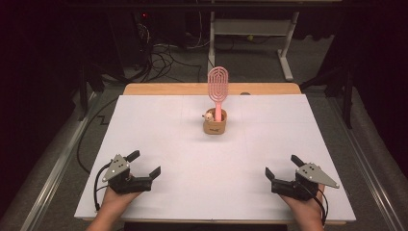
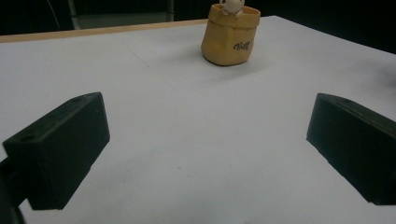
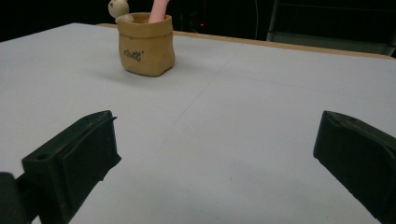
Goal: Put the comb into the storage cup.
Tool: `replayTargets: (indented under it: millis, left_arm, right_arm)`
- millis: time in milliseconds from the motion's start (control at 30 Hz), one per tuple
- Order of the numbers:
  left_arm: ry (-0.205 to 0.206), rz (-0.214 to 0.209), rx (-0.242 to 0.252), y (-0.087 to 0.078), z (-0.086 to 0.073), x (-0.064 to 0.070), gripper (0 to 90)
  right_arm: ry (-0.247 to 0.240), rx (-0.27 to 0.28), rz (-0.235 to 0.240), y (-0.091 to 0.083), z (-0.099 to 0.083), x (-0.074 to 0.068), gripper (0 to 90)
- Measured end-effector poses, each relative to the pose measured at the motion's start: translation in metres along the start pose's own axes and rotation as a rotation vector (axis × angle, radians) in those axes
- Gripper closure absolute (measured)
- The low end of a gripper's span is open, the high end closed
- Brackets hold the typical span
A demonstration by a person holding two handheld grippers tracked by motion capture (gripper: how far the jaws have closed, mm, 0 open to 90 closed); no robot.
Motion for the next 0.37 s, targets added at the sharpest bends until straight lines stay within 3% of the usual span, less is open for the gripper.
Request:
replayTargets:
  millis: [367]
  left_arm:
    - [0.003, -0.002, -0.005, 0.0023, -0.0004, 0.0002, 0.0]
  right_arm:
    - [0.000, 0.004, -0.009, -0.0016, -0.0002, 0.0011, 0.4]
Point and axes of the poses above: each handheld gripper's, and its own axes: y roughly forward along the jaws, z roughly out of its top, x roughly to its right, the point moved 5 cm from there along y, roughly forward along the jaws, and after that the axes turned 10 degrees about x, right-handed, at the moved point
